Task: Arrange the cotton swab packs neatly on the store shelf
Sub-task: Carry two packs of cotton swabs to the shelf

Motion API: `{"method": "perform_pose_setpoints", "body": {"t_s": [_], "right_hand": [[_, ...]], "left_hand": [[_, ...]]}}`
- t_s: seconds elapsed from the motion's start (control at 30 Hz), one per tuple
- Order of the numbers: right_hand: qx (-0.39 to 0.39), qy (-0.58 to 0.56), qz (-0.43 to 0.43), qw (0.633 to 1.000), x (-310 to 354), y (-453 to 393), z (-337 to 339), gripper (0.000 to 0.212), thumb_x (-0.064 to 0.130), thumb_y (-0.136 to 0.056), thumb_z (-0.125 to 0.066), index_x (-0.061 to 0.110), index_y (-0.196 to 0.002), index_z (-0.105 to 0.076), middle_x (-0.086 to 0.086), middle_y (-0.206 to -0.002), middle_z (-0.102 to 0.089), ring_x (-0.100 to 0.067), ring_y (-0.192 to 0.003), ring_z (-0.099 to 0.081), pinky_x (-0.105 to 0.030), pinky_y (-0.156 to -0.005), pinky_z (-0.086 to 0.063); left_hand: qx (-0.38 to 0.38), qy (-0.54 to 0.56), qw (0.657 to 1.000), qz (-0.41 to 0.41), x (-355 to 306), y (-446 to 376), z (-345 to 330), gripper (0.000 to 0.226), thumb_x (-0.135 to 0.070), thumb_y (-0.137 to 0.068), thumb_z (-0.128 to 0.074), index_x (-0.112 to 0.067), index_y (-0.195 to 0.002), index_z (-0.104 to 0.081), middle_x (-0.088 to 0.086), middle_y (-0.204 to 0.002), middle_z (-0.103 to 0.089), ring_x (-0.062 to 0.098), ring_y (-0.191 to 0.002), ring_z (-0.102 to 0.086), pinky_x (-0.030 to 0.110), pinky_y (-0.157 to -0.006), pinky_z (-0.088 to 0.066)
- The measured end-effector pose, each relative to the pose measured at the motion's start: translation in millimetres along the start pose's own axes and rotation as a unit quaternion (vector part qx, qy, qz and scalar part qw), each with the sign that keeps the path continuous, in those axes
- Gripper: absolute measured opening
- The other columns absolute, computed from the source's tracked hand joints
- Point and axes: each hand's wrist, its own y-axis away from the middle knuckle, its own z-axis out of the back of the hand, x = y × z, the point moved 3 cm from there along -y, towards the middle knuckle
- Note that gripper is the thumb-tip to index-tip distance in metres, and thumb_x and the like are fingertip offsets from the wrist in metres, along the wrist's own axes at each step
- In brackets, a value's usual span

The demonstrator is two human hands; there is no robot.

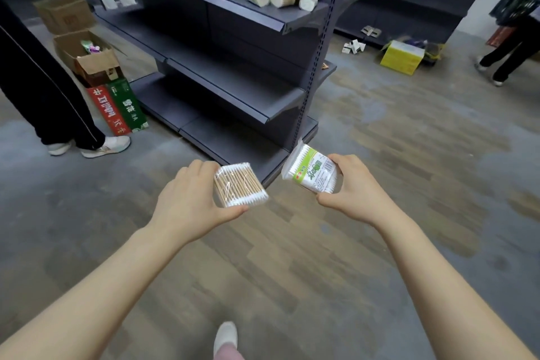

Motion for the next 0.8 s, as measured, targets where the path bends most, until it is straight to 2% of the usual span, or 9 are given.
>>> {"method": "perform_pose_setpoints", "body": {"t_s": [0.07,0.23,0.37,0.53,0.8], "right_hand": [[-0.002,0.004,-0.005,1.000,8,-26,1,0.048,0.024,-0.065,-0.069,0.021,-0.109,-0.050,-0.004,-0.106,-0.046,-0.020,-0.105,-0.039,-0.028,-0.078,-0.036],[-0.015,0.008,-0.016,1.000,21,-81,0,0.041,0.026,-0.063,-0.069,0.024,-0.099,-0.049,-0.005,-0.100,-0.048,-0.021,-0.100,-0.040,-0.029,-0.073,-0.035],[-0.027,0.009,-0.028,0.999,29,-117,-2,0.042,0.031,-0.060,-0.067,0.020,-0.099,-0.053,-0.005,-0.099,-0.051,-0.022,-0.099,-0.042,-0.029,-0.073,-0.037],[-0.040,0.009,-0.033,0.999,38,-155,0,0.042,0.022,-0.065,-0.069,0.015,-0.103,-0.054,-0.006,-0.102,-0.051,-0.021,-0.102,-0.043,-0.029,-0.075,-0.036],[-0.053,0.000,-0.031,0.998,47,-241,12,0.042,0.020,-0.069,-0.072,0.007,-0.105,-0.055,-0.007,-0.099,-0.052,-0.020,-0.100,-0.043,-0.030,-0.074,-0.036]], "left_hand": [[0.004,-0.001,1.000,-0.006,11,-26,5,0.075,-0.067,-0.065,-0.065,-0.022,-0.121,-0.045,-0.005,-0.113,-0.049,0.016,-0.105,-0.048,0.030,-0.075,-0.046],[0.021,0.011,1.000,-0.017,36,-80,10,0.072,-0.066,-0.065,-0.066,-0.023,-0.119,-0.045,-0.005,-0.110,-0.047,0.015,-0.103,-0.047,0.031,-0.077,-0.047],[0.025,0.022,0.999,-0.018,53,-115,13,0.074,-0.070,-0.062,-0.065,-0.024,-0.116,-0.045,-0.007,-0.108,-0.047,0.014,-0.103,-0.046,0.032,-0.077,-0.047],[0.031,0.021,0.999,-0.011,69,-154,15,0.074,-0.072,-0.060,-0.063,-0.024,-0.115,-0.046,-0.009,-0.106,-0.047,0.012,-0.102,-0.046,0.031,-0.076,-0.047],[0.013,0.019,1.000,-0.012,79,-235,16,0.073,-0.071,-0.063,-0.064,-0.023,-0.115,-0.045,-0.008,-0.107,-0.046,0.013,-0.103,-0.045,0.026,-0.073,-0.042]]}}
